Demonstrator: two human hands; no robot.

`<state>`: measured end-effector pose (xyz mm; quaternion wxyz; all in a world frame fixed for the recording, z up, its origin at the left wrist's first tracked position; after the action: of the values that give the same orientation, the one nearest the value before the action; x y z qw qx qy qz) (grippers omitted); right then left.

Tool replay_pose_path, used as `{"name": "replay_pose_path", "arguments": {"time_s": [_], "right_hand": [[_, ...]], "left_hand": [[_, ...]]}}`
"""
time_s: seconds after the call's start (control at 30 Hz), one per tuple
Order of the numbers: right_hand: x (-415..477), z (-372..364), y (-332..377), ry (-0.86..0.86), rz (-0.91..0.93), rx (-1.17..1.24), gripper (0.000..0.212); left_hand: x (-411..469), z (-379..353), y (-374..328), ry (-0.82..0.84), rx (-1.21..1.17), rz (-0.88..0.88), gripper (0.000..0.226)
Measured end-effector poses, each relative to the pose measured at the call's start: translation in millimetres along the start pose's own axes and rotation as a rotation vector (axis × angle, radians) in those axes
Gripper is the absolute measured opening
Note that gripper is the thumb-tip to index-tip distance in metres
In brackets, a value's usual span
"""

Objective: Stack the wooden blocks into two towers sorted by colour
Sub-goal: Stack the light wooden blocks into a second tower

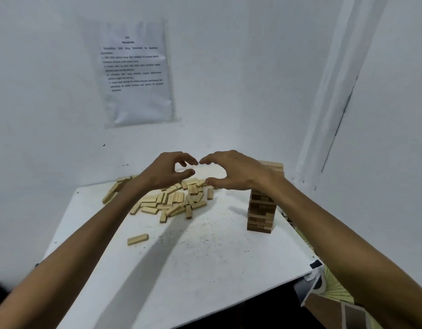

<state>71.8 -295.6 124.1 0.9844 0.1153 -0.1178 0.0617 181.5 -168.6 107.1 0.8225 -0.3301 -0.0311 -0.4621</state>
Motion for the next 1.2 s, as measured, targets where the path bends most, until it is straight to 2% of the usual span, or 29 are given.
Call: {"name": "replay_pose_path", "arguments": {"time_s": [0.17,0.27,0.57,0.73,0.87,1.03,1.2], "right_hand": [[34.8,-40.1,24.7,0.075,0.042,0.034,0.055],[54.3,-58.9,38.1,0.096,0.061,0.071,0.053],[114.1,-115.5,56.6,0.168,0.106,0.125,0.048],[160.1,-151.3,47.0,0.194,0.087,0.097,0.036],[200.0,-175.9,37.2,0.187,0.068,0.058,0.031],[240.9,-205.8,21.7,0.212,0.047,-0.019,0.034],[260.0,-229.5,4.3,0.23,0.055,-0.057,0.027]], "left_hand": [[-37.4,32.5,45.3,-0.082,0.072,0.119,0.017],[-58.2,47.1,75.7,-0.112,0.136,0.194,0.021],[-91.1,71.3,173.5,-0.126,0.276,0.489,0.027],[-86.6,74.5,215.4,-0.136,0.28,0.6,0.043],[-75.9,67.2,246.4,-0.115,0.321,0.643,0.047],[-65.2,60.6,282.2,-0.096,0.352,0.658,0.047],[-53.5,51.1,307.0,-0.074,0.337,0.628,0.033]]}}
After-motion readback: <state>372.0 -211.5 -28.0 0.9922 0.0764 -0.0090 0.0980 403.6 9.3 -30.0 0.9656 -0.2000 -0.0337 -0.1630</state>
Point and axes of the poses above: each hand's wrist, its own x-axis towards the middle knuckle, its own z-axis out of the back of the hand, y = z × x, the point moved 9 cm from there along x, towards the middle knuckle, and after that the axes turned 4 degrees about -y, right-handed, at the moved point
